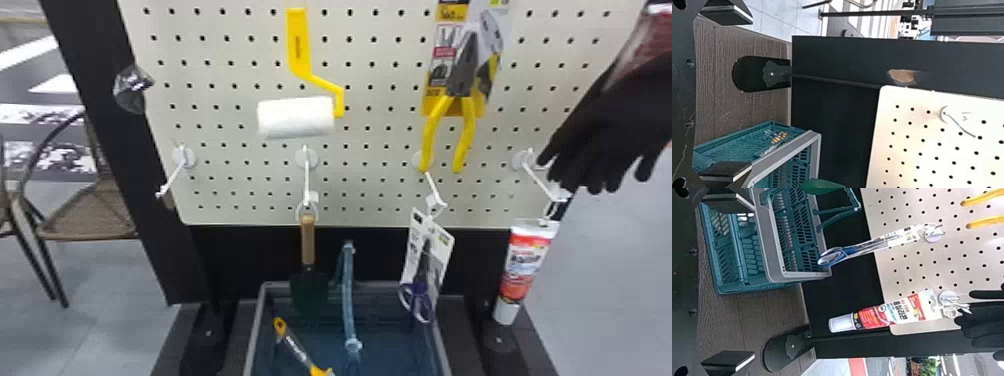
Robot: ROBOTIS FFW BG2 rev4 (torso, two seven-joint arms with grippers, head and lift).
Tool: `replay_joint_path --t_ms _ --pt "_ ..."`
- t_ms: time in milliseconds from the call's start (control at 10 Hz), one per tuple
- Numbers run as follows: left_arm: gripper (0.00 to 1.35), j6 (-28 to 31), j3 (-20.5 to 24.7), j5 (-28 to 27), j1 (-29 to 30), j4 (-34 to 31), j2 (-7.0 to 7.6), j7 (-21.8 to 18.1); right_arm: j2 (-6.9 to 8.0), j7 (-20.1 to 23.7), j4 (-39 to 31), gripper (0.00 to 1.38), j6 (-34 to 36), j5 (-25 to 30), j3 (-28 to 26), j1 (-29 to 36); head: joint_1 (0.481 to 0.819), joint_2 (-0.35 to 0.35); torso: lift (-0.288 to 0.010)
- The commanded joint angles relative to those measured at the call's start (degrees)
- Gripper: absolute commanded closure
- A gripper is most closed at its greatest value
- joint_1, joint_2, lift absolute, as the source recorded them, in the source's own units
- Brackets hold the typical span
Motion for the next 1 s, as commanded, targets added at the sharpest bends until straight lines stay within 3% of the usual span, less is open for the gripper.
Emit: replay_joint_path --t_ms 0,900 --pt "0.0 0.0 0.0 0.0 0.0 0.0 0.0 0.0 0.0 0.0 0.0 0.0 0.0 0.0 0.0 0.0 0.549 0.0 -0.1" --pt "0.0 0.0 0.0 0.0 0.0 0.0 0.0 0.0 0.0 0.0 0.0 0.0 0.0 0.0 0.0 0.0 0.549 0.0 -0.1"
